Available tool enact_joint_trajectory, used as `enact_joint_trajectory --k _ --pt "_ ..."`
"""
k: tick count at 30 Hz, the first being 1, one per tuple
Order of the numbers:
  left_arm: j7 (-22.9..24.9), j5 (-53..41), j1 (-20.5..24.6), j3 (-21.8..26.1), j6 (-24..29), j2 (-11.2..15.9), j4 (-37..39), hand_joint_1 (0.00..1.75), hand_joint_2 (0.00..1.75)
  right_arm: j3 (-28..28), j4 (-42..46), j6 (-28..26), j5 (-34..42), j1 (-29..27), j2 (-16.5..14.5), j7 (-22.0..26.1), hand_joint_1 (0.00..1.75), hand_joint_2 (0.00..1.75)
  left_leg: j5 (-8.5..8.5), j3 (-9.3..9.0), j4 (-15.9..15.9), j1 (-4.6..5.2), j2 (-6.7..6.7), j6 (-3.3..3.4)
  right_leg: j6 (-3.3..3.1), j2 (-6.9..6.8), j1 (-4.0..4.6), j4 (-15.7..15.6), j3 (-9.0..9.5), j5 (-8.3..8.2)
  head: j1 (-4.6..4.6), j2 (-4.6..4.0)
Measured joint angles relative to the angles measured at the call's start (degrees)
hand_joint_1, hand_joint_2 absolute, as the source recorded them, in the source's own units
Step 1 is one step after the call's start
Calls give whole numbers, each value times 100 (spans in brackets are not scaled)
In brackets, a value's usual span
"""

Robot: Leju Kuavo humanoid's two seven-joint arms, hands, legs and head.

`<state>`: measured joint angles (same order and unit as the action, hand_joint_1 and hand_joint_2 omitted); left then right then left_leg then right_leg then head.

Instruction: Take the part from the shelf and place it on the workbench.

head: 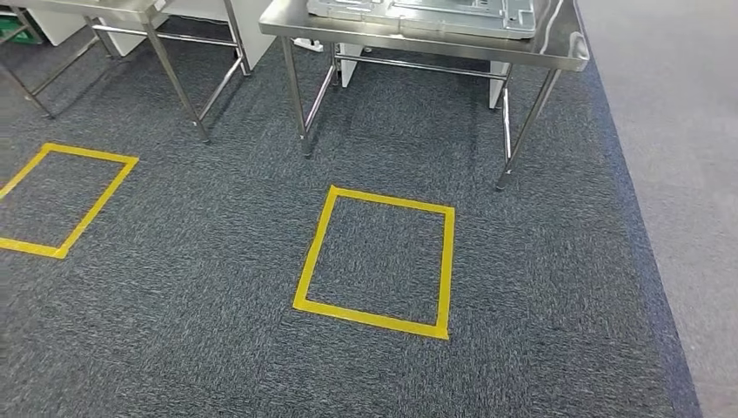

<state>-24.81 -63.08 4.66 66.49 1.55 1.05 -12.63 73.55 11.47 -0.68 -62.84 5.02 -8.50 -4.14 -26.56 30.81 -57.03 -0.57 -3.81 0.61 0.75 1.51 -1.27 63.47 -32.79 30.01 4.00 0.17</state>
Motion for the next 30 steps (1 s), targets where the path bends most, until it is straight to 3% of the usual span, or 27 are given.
enact_joint_trajectory --k 1,3,5,6,8,10,12,13,15,17,18,20,21,23,25,26,27,28,30 --pt "8 4 6 0 5 -2 0 0 0 1 -1 9 0 7 3 8 0 0 -9 16 -27 5 -61 -33 -9 80 -6 -289 129 -102 1 0" --pt "16 5 16 0 9 -2 0 0 0 2 -2 24 0 25 6 14 0 0 -2 60 -46 9 -151 -113 -44 142 11 -469 193 -125 2 0" --pt "18 4 13 0 6 -2 0 0 0 3 -1 38 0 46 6 21 0 0 20 88 -27 -9 -219 -190 -126 37 17 -501 190 -162 2 0" --pt "15 4 7 0 3 -6 0 0 0 4 0 43 -1 52 8 25 0 0 -7 110 -56 -14 -174 -220 -174 -18 13 -525 194 -181 2 0" --pt "8 5 17 0 -9 -15 0 0 0 4 1 50 -3 51 13 31 0 0 -253 280 -422 -14 59 -265 -247 -140 2 -567 186 -212 2 0" --pt "1 5 44 -1 -16 -28 0 0 0 5 1 51 -7 35 17 31 0 0 -662 638 -1213 -16 276 -304 -272 -276 30 -568 164 -214 2 0" --pt "-10 4 43 -2 -18 -42 0 0 0 10 1 51 -10 24 17 28 0 0 -817 840 -1715 -19 331 -320 -276 -419 53 -564 155 -212 2 0" --pt "-21 4 34 -2 -19 -50 0 0 0 13 1 50 -12 23 17 25 0 0 -729 776 -1632 -19 347 -315 -275 -484 58 -563 157 -211 2 0" --pt "-57 1 28 -3 -22 -60 0 0 0 21 1 49 -19 26 17 10 0 0 -361 348 -875 -12 491 -277 -264 -604 68 -563 177 -204 2 0" --pt "-89 3 55 -5 -26 -71 0 0 0 26 1 49 -32 26 19 -20 0 0 -136 -11 -178 25 700 -197 -220 -711 96 -552 199 -190 2 0" --pt "-97 7 64 -5 -27 -79 0 0 0 27 1 50 -43 30 22 -41 0 0 -110 -71 -34 44 753 -156 -189 -759 106 -549 207 -186 2 0" --pt "-100 14 57 -4 -28 -94 0 0 0 28 1 58 -75 50 34 -83 0 0 -99 -51 3 59 658 -80 -120 -855 112 -560 231 -189 2 0" --pt "-98 16 45 -4 -28 -106 1 0 0 28 1 63 -94 61 48 -97 0 0 -74 -59 25 49 604 -46 -85 -846 103 -545 242 -168 1 0" --pt "-96 17 45 -4 -28 -132 1 0 0 28 1 76 -152 61 77 -110 0 0 -12 -69 75 15 493 29 -21 -595 90 -274 150 41 1 0" --pt "-96 12 69 -5 -28 -164 0 0 0 12 1 84 -280 38 104 -130 0 0 30 -42 87 7 378 78 18 -269 73 435 -167 439 1 0" --pt "-89 1 78 -6 -28 -177 0 0 0 -16 1 82 -370 23 115 -163 0 0 42 -23 82 13 310 89 26 -201 70 810 -343 591 0 0" --pt "-72 -14 80 -8 -27 -192 0 0 0 -56 1 75 -463 8 129 -207 0 0 50 -11 75 20 236 91 28 -177 69 1036 -452 638 0 0" --pt "-46 -31 79 -10 -27 -205 0 0 0 -105 1 67 -543 -6 146 -255 0 0 55 -4 66 28 158 90 19 -164 69 1051 -461 568 0 0" --pt "12 -62 82 -14 -26 -231 1 0 0 -187 1 52 -625 -24 178 -322 0 0 64 -4 49 42 4 80 -43 -71 84 402 -151 161 0 0"
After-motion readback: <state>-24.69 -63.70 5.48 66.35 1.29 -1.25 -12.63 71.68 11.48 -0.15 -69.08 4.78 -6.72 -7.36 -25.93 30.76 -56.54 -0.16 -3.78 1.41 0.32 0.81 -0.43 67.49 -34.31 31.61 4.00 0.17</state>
